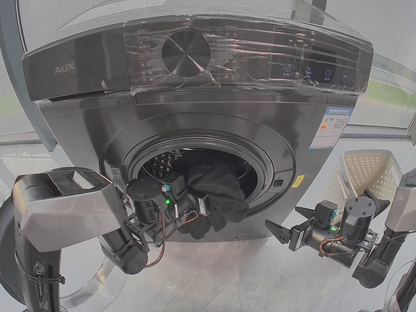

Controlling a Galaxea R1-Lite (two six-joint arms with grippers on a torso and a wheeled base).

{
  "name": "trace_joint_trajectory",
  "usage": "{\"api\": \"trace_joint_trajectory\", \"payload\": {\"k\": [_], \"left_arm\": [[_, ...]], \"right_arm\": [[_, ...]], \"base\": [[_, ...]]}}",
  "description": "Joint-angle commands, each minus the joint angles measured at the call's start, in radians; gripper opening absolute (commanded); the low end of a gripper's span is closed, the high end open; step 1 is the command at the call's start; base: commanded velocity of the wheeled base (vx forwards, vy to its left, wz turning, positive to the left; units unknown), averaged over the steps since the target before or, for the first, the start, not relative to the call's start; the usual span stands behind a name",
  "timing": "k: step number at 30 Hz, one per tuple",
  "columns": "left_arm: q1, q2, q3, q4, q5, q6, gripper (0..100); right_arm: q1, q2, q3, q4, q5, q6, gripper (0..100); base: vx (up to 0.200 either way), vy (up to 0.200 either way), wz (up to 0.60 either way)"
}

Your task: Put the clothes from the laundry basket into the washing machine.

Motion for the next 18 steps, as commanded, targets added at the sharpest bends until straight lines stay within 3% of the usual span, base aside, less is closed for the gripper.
{"api": "trace_joint_trajectory", "payload": {"k": [1, 18], "left_arm": [[0.016, 0.140, -0.182, 0.053, 0.023, 0.004, 0], [0.121, 0.351, -0.738, 0.336, 0.158, 0.038, 0]], "right_arm": [[0.011, 0.003, 0.001, -0.002, -0.001, 0.000, 100], [0.014, 0.008, 0.003, -0.001, -0.001, 0.000, 100]], "base": [[0.000, 0.000, 0.00], [0.000, 0.000, 0.00]]}}
